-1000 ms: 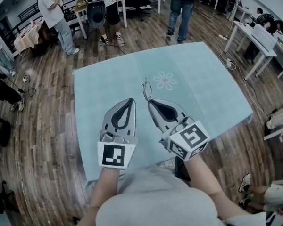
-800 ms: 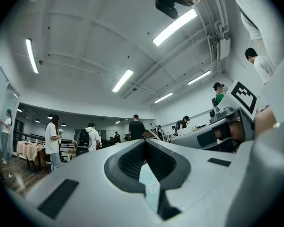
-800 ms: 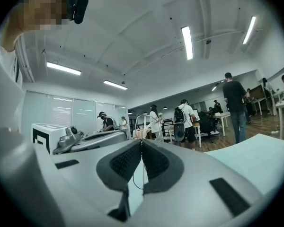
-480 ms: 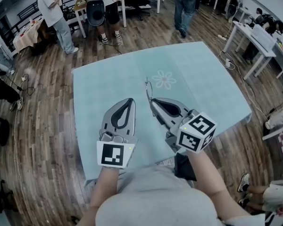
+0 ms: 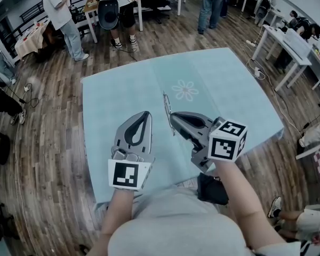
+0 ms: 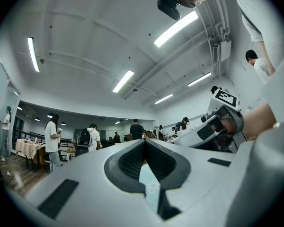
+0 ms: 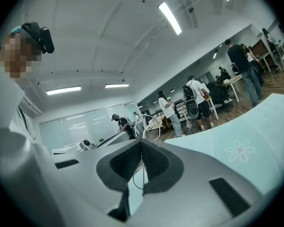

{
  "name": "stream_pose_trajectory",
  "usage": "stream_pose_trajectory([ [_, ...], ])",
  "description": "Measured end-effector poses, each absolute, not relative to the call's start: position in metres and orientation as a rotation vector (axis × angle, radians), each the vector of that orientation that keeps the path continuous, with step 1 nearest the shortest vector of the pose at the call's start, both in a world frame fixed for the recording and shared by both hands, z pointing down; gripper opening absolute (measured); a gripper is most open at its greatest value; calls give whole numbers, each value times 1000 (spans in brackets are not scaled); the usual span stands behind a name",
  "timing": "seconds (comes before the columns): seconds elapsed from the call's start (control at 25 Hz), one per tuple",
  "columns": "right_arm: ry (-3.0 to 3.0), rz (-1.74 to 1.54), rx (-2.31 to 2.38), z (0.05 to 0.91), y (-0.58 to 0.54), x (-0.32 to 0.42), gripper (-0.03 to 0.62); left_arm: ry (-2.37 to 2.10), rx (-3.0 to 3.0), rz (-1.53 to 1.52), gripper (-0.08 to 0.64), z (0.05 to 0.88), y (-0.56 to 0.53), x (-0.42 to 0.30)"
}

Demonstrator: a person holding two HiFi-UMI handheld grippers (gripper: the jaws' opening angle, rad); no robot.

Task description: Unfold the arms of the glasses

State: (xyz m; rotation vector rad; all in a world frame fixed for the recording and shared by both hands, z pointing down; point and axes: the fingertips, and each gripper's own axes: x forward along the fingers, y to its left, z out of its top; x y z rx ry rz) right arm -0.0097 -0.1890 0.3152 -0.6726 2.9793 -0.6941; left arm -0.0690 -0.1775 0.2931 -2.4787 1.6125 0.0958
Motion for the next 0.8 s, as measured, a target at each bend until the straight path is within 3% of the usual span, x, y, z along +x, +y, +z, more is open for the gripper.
stream_pose_trajectory([
  [0.8, 2936, -1042, -412, 325, -179, -14, 11, 1554, -2527, 61, 9, 301, -176, -71],
])
